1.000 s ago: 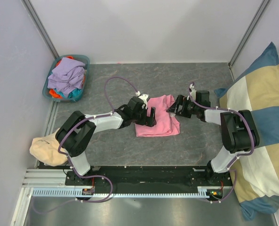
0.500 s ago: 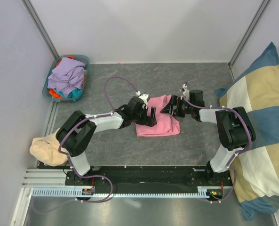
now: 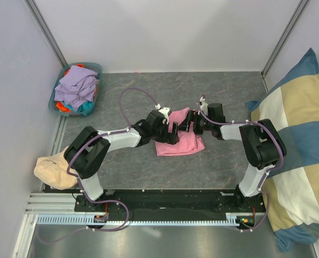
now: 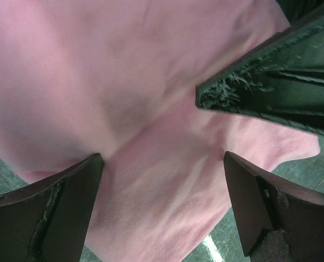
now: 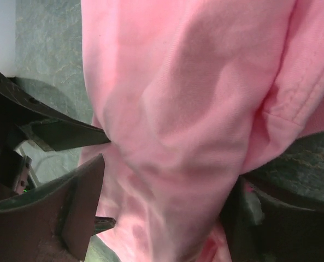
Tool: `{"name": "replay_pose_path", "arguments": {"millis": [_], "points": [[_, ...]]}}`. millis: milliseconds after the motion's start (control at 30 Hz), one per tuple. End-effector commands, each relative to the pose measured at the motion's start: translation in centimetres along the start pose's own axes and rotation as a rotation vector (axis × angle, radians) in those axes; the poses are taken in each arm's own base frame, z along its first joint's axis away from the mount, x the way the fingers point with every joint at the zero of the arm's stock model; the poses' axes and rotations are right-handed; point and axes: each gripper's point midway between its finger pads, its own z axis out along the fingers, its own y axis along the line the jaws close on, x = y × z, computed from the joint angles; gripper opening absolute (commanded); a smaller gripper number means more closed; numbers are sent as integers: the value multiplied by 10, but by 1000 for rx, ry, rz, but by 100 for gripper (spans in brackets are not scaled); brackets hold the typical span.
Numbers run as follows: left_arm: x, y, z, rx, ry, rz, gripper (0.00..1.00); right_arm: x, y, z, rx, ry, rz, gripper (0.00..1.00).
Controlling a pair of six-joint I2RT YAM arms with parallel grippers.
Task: Fold and stack the t-shirts
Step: Neatly place the folded tshirt to the corner
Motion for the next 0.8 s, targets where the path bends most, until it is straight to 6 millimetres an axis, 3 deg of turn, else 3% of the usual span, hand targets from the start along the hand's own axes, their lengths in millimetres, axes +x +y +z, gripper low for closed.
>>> {"name": "replay_pose_path", "arguments": {"millis": [0, 100, 167, 267, 367, 500, 533, 600, 633, 667, 700, 733, 767], "points": [[-1, -7, 1, 19, -15, -15, 100, 44, -29, 7, 104, 122, 94, 59], [-3, -7, -2, 19, -21, -14, 100, 43, -32, 9, 117, 120, 102, 11], [-5, -8, -4, 20, -26, -11, 100, 43, -33, 9, 124, 121, 104, 0], [-15, -12, -15, 21, -48, -10, 100, 42, -34, 9, 136, 119, 104, 0], [-35, -23, -40, 30, -81, -8, 100, 39, -38, 9, 160, 121, 94, 0], [-83, -49, -102, 72, -210, 5, 100, 28, -42, 9, 208, 127, 55, 0], [-94, -55, -127, 81, -252, 8, 100, 15, -43, 12, 225, 113, 33, 0], [-110, -59, -153, 80, -311, 11, 100, 9, -56, 8, 318, 132, 0, 0], [-115, -62, -173, 91, -343, 14, 100, -10, -56, 12, 340, 111, -29, 0], [-117, -61, -182, 87, -354, 15, 100, -11, -71, 6, 435, 133, -54, 0], [-118, -60, -188, 82, -360, 12, 100, -20, -75, 6, 471, 131, -74, 0], [-117, -58, -194, 76, -361, 14, 100, -41, -77, 11, 499, 109, -103, 0], [-113, -57, -205, 68, -358, 13, 100, -43, -84, 7, 551, 130, -111, 0]]}}
